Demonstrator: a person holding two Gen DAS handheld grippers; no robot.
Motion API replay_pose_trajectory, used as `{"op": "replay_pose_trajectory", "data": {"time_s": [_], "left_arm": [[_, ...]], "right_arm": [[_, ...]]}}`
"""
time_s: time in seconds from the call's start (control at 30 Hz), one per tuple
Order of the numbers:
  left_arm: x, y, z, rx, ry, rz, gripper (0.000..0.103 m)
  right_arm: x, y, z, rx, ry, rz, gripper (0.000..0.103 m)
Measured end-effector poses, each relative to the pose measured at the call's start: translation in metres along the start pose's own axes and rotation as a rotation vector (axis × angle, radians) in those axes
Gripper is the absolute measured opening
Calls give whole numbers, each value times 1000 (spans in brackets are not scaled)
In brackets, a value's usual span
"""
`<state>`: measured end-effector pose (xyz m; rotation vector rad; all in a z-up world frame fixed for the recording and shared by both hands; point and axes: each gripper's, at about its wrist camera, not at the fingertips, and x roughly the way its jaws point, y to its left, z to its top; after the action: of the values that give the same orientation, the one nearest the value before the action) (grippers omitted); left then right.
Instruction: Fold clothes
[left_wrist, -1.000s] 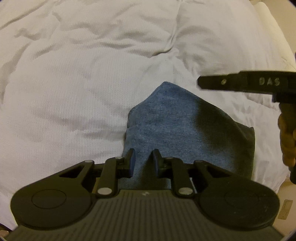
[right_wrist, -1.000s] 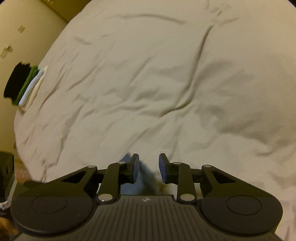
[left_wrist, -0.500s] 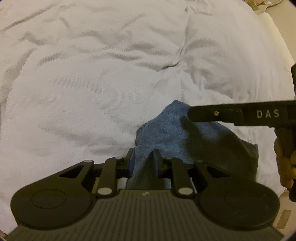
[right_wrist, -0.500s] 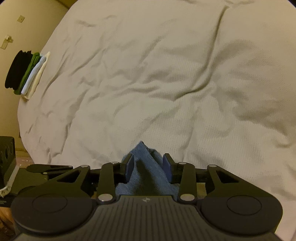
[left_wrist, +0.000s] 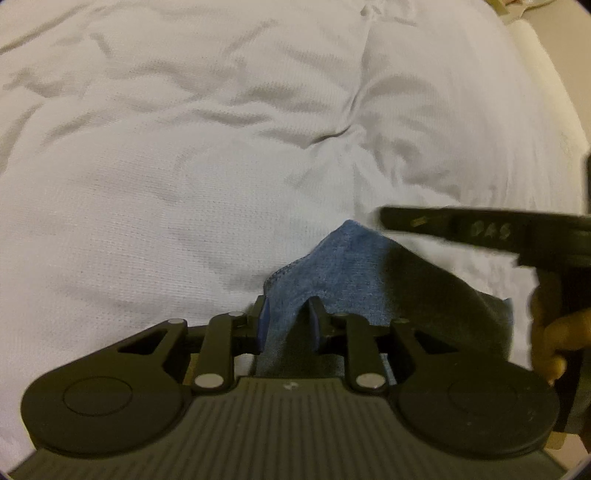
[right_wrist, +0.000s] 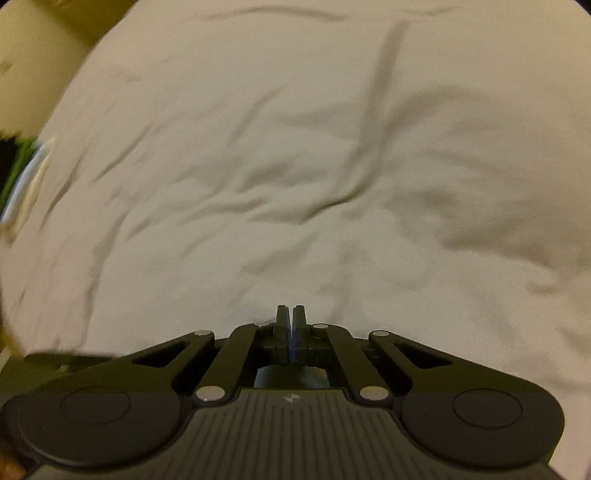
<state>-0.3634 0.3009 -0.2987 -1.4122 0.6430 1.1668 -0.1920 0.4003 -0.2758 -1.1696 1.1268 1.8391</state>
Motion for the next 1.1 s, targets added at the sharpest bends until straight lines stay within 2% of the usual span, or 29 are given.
{"op": "replay_pose_trajectory", "data": {"time_s": [0.07,0.13,0.2,0.27,0.37,0.4,0.47,0.5,0.53,0.57,0.63,0.67,0.7,0.8,0.97,1.1], "left_arm": [[-1,1,2,6,4,-1,18],[-4,0,4,18,-2,2,18],[-9,-4,5,44,-16,9,16],[-15,-7,5,67,-29,4,16],[-18,-12,4,96,-29,-5,16],[-17,-13,4,106,-27,-5,16],[-11,-16,4,133,-10,23,16],[-11,-15,3,137,-2,35,16],[-11,-14,3,140,4,46,16],[-16,-12,-1,144,-2,39,16],[-27,-6,-9,156,-9,29,16],[-30,-3,-14,159,-5,29,16],[-34,2,-22,151,5,26,16],[-44,16,-46,100,35,-13,21],[-47,29,-88,2,58,-75,32],[-38,38,-115,-87,42,-137,40]], "right_arm": [[-15,-14,-2,50,-51,-72,0],[-40,-33,-10,119,-100,-61,2],[-64,-40,-24,100,-116,-55,4],[-77,-38,-40,60,-99,-9,6],[-70,-24,-60,-8,-23,68,5],[-62,-21,-64,-24,-1,59,0],[-46,-25,-67,-7,-12,-63,0],[-49,-36,-67,55,-37,-127,0],[-51,-47,-67,118,-63,-191,7],[-56,-58,-68,175,-90,-236,8],[-84,-74,-82,253,-149,-163,12],[-98,-83,-90,292,-179,-127,31],[-111,-90,-98,328,-203,-94,47],[-131,-102,-136,398,-197,-25,48],[-124,-110,-204,495,-95,128,54],[-112,-104,-226,455,-96,185,70]]}}
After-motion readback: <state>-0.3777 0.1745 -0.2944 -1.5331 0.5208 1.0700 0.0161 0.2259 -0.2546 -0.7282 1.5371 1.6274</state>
